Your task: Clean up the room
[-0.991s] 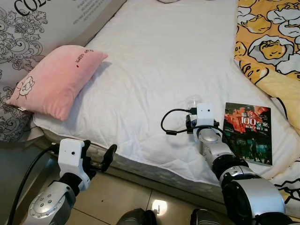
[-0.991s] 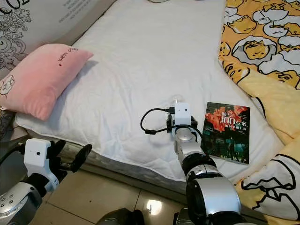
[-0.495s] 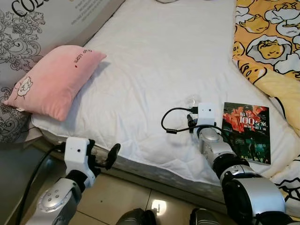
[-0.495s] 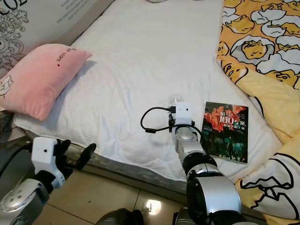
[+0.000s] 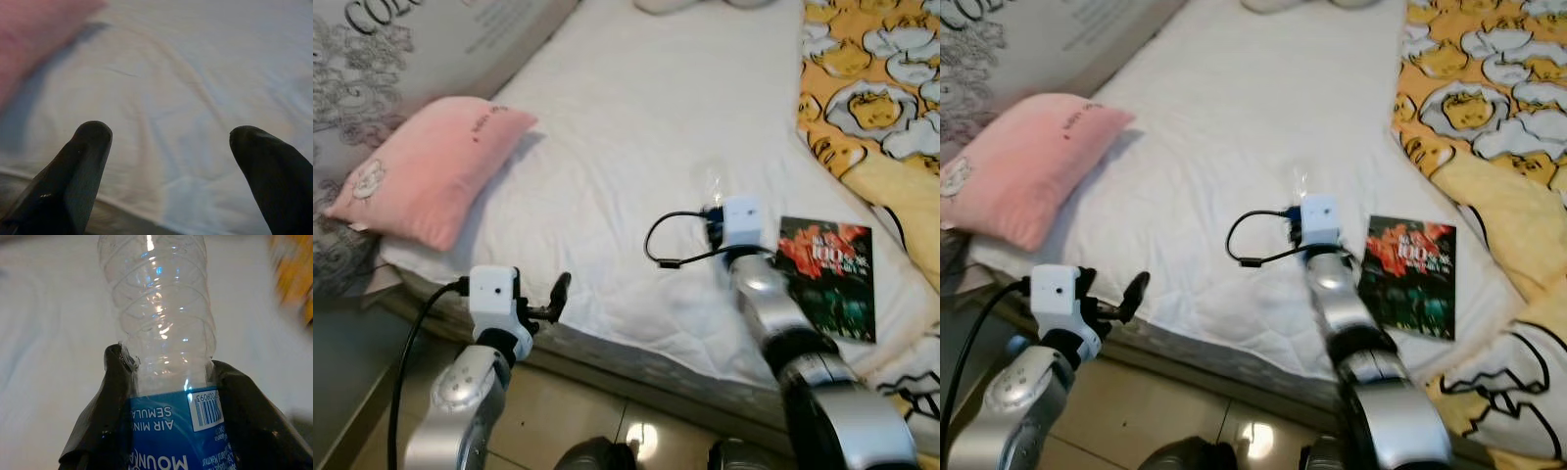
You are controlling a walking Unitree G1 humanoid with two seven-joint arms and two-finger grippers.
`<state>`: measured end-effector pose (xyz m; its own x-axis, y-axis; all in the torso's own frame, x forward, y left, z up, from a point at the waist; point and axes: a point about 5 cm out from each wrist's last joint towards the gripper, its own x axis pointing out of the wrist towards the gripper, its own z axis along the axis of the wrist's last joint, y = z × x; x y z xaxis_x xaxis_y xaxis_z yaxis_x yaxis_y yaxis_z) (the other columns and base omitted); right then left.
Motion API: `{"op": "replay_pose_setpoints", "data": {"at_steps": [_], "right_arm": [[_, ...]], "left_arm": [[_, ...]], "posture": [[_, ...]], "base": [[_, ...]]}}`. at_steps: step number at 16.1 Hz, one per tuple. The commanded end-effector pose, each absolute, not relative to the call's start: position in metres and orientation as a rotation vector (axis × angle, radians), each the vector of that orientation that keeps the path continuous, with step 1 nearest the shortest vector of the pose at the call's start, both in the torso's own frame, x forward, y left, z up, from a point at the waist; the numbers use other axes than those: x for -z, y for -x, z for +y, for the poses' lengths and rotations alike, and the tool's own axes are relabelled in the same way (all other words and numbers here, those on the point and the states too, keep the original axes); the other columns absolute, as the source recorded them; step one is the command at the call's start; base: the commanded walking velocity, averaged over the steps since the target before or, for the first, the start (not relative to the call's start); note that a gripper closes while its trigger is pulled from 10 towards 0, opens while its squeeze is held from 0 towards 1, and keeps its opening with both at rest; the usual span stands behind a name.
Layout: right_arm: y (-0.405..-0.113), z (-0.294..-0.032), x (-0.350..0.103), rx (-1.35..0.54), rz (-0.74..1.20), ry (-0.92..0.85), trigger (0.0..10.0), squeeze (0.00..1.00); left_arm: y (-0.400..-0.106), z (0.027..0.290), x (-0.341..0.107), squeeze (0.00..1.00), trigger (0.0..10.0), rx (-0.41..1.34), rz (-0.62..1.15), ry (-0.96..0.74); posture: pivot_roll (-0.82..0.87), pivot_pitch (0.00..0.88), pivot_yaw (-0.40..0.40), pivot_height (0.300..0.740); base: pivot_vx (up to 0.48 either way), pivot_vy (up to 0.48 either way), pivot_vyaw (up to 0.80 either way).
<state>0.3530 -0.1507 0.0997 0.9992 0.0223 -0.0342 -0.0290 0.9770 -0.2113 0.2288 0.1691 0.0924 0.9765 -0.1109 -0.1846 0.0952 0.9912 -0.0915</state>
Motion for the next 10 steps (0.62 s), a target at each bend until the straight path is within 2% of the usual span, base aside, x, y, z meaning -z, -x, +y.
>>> {"op": "replay_pose_setpoints", "data": {"at_steps": [1,2,3,6,8,10], "right_arm": [[-0.343,-0.16,-0.118,-0.01,-0.116,0.241,0.0,0.0],[-0.343,-0.16,-0.118,-0.01,-0.116,0.241,0.0,0.0],[-0.318,-0.18,-0.11,0.027,-0.113,0.253,0.0,0.0],[-0.287,-0.189,-0.096,0.026,-0.068,0.299,0.0,0.0],[-0.272,-0.193,-0.096,0.033,-0.064,0.329,0.0,0.0],[-0.244,-0.193,-0.092,0.032,-0.041,0.345,0.0,0.0]], "left_arm": [[-0.227,0.18,-0.084,0.0,10.0,0.029,0.2,0.061],[-0.227,0.18,-0.084,0.0,10.0,0.029,0.2,0.061],[-0.243,0.175,-0.084,0.0,10.0,0.018,0.169,0.089],[-0.262,0.162,-0.085,0.0,10.0,0.067,0.122,0.102],[-0.259,0.161,-0.082,0.0,10.0,0.067,0.113,0.098],[-0.242,0.162,-0.076,0.0,10.0,0.086,0.101,0.094]], "posture": [[-0.13,0.0,0.141,0.74],[-0.13,0.0,0.141,0.74],[-0.16,0.0,0.13,0.74],[-0.2,0.0,0.107,0.74],[-0.21,0.0,0.102,0.74],[-0.21,0.0,0.105,0.74]], "base": [[0.0,0.0,0.0],[0.0,0.0,0.0],[0.0,0.0,0.0],[0.0,0.0,0.0],[0.0,0.0,0.0],[0.0,0.0,0.0]]}}
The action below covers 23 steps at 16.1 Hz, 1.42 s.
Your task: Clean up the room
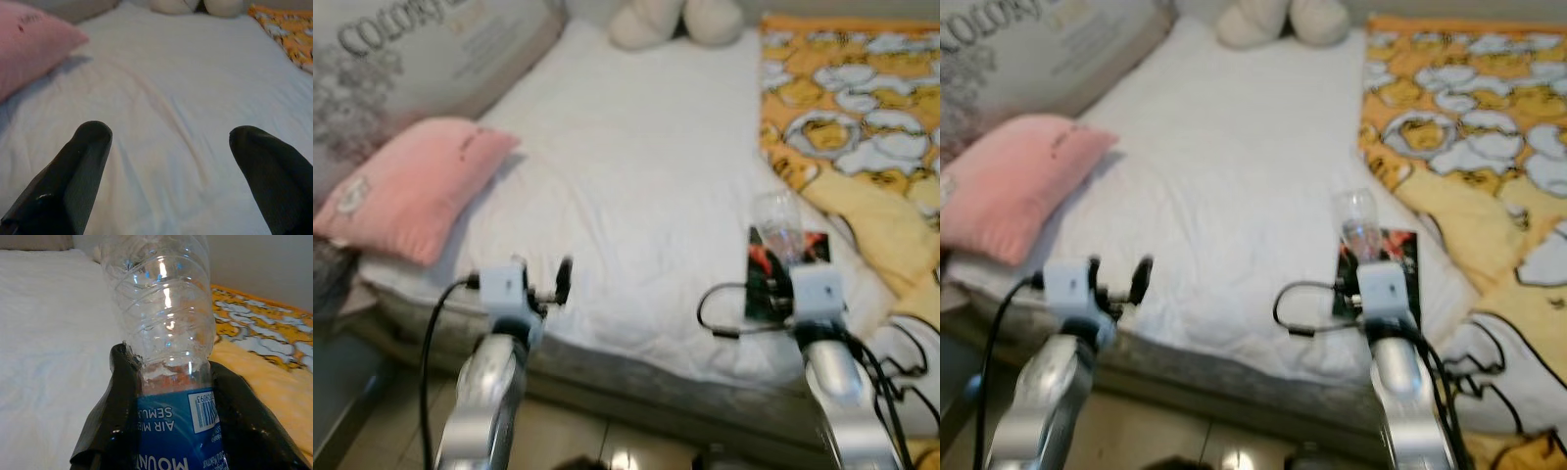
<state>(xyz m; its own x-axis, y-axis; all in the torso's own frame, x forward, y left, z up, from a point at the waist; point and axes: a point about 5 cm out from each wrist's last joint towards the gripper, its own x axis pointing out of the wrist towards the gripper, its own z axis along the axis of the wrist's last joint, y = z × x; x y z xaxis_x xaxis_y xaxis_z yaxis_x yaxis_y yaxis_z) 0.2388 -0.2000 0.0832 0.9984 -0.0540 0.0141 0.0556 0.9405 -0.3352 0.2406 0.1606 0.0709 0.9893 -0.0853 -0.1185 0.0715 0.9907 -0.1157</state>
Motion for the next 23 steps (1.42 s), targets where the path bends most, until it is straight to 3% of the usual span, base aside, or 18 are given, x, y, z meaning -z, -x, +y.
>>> {"op": "replay_pose_setpoints", "data": {"at_steps": [1,3,12,20,23], "right_arm": [[-0.235,-0.193,-0.091,0.024,-0.024,0.327,0.0,0.0],[-0.234,-0.192,-0.088,0.017,0.003,0.309,0.0,0.0],[-0.267,-0.189,-0.084,-0.024,0.072,0.281,0.0,0.0],[-0.275,-0.191,-0.074,-0.011,0.132,0.217,0.0,0.0],[-0.277,-0.19,-0.072,-0.031,0.141,0.218,0.0,0.0]], "left_arm": [[-0.236,0.161,-0.074,0.0,10.0,0.112,0.1,0.112],[-0.227,0.161,-0.07,0.0,10.0,0.162,0.105,0.101],[-0.246,0.153,-0.071,0.0,10.0,0.136,0.06,0.103],[-0.249,0.138,-0.077,0.0,10.0,0.175,0.041,0.083],[-0.251,0.135,-0.079,0.0,10.0,0.18,0.04,0.079]], "posture": [[-0.21,0.0,0.111,0.74],[-0.21,0.0,0.119,0.74],[-0.21,0.0,0.115,0.74],[-0.21,0.0,0.128,0.74],[-0.22,0.0,0.134,0.74]], "base": [[0.0,0.0,0.0],[0.0,0.0,0.0],[0.0,0.0,0.17],[-0.312,0.119,0.75],[0.0,0.0,0.73]]}}
